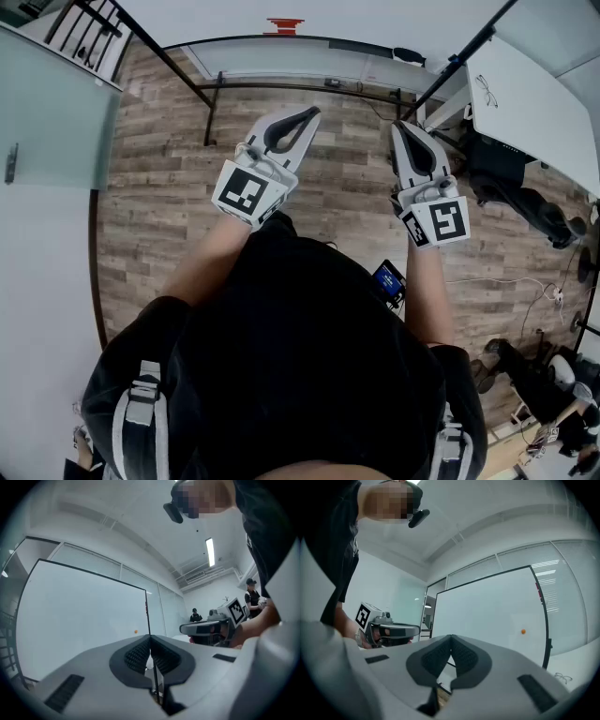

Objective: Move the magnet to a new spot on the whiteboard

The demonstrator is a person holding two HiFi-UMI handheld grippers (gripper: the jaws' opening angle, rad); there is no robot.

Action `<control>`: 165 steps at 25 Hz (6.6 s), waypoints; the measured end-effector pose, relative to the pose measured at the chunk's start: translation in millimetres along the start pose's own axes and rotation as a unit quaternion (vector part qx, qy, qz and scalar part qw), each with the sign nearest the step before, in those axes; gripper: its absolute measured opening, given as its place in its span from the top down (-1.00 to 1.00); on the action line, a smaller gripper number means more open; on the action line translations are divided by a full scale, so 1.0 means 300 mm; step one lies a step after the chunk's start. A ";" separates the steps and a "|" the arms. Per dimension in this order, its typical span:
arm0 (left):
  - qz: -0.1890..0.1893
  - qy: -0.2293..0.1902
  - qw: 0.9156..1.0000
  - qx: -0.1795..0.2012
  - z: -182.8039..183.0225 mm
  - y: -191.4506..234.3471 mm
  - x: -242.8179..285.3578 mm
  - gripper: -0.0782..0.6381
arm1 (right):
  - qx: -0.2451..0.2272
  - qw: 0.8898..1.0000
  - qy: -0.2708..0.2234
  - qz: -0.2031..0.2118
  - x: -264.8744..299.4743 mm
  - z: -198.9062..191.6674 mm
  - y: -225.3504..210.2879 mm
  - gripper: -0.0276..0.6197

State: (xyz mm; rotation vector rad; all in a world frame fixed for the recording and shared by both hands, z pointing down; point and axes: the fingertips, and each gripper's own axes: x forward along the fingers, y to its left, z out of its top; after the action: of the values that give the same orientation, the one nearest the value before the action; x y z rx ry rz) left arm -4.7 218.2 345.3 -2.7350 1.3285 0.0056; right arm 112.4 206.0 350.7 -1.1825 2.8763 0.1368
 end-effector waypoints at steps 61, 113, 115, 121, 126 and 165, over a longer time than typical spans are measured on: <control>-0.121 0.000 0.993 0.002 -0.058 0.312 0.686 0.77 | 0.024 0.988 0.037 -0.147 0.344 -0.087 -0.598 0.91; -0.114 0.012 0.993 0.000 -0.151 0.538 1.304 0.77 | 0.040 0.981 0.031 -0.186 0.686 -0.185 -1.230 0.91; -0.112 0.010 0.994 0.002 -0.148 0.540 1.335 0.77 | 0.040 0.980 0.031 -0.190 0.701 -0.186 -1.264 0.91; -0.106 0.007 0.994 -0.003 -0.147 0.524 1.425 0.77 | 0.043 0.978 0.031 -0.203 0.738 -0.195 -1.350 0.91; -0.105 0.002 0.994 0.005 -0.146 0.501 1.505 0.77 | 0.036 0.977 0.029 -0.208 0.768 -0.188 -1.423 0.91; -0.071 0.008 0.997 0.004 -0.188 0.606 1.593 0.77 | -0.010 0.961 0.080 -0.266 0.901 -0.273 -1.604 0.41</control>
State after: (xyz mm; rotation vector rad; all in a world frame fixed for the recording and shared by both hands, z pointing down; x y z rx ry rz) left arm 146.3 -273.3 362.6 -2.8225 1.1312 -0.0311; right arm 259.2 -331.5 382.1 -1.9971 2.5589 0.0574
